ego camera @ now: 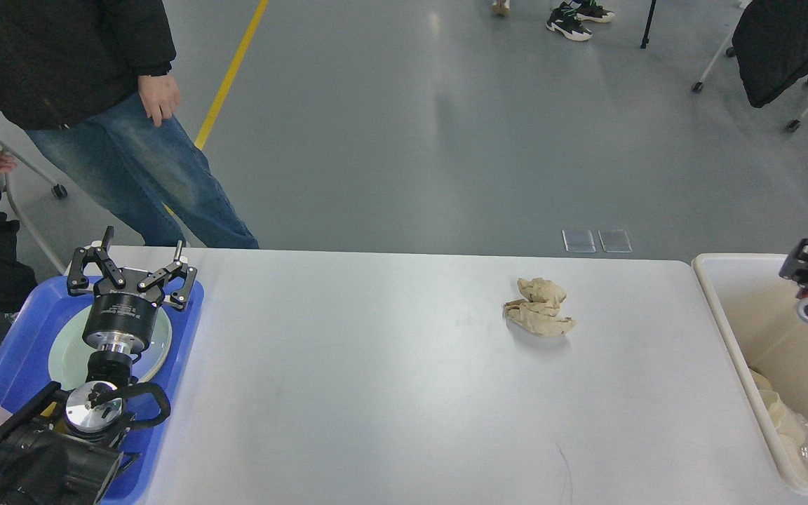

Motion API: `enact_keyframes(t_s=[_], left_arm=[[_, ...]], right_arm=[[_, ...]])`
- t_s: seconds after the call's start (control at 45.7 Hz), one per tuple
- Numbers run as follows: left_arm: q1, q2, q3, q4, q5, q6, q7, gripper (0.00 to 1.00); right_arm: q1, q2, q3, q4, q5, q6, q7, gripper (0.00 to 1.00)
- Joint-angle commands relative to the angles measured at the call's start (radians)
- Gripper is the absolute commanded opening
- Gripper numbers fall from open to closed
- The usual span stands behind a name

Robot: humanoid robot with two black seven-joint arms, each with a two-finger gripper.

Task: Tidy desktop
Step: 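Lift the red can and carry it to the bin, then lower the red can into the bin and open the right gripper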

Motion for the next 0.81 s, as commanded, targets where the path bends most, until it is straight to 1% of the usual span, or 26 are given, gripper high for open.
enact_keyframes(t_s=[0.0,0.153,0.262,0.284,0.35,0.415,0.503,0.612,0.787], left_arm=[[0.001,0.000,0.000,0.000,0.000,0.000,0.000,0.96],[-0.001,-0.001,-0.001,0.001,0.000,0.000,0.000,0.96],[-0.001,0.000,0.000,0.001,0.001,-0.001,0.000,0.96],[0.001,0.000,-0.001,0.000,0.000,-0.001,0.000,0.96],[-0.001,0.000,0.000,0.001,0.000,0.000,0.000,0.96],[0.001,0.000,-0.001,0.001,0.000,0.000,0.000,0.96],[-0.001,0.000,-0.001,0.001,0.000,0.000,0.000,0.96],[0.001,0.000,-0.001,0.001,0.001,0.000,0.000,0.96],[0.001,0.000,-0.001,0.001,0.000,-0.001,0.000,0.96]], right_arm=[[-0.285,-0.004,0.146,-0.235,0.000,-0.069,0.000,0.00],[-0.614,0.040,0.319,-0.493,0.000,-0.141,0.000,0.00],[-0.841,0.141,0.413,-0.694,0.000,-0.233,0.000,0.00],[-0.902,0.167,0.431,-0.755,0.000,-0.257,0.000,0.00],[-1.005,0.241,0.456,-0.870,0.007,-0.299,0.000,0.00],[-1.086,0.299,0.460,-0.950,0.013,-0.336,0.000,0.00],[-1.152,0.351,0.460,-1.006,0.015,-0.388,0.000,0.00],[-1.209,0.408,0.453,-1.023,0.016,-0.441,-0.001,0.00],[-1.251,0.430,0.450,-1.027,0.016,-0.471,-0.001,0.00]])
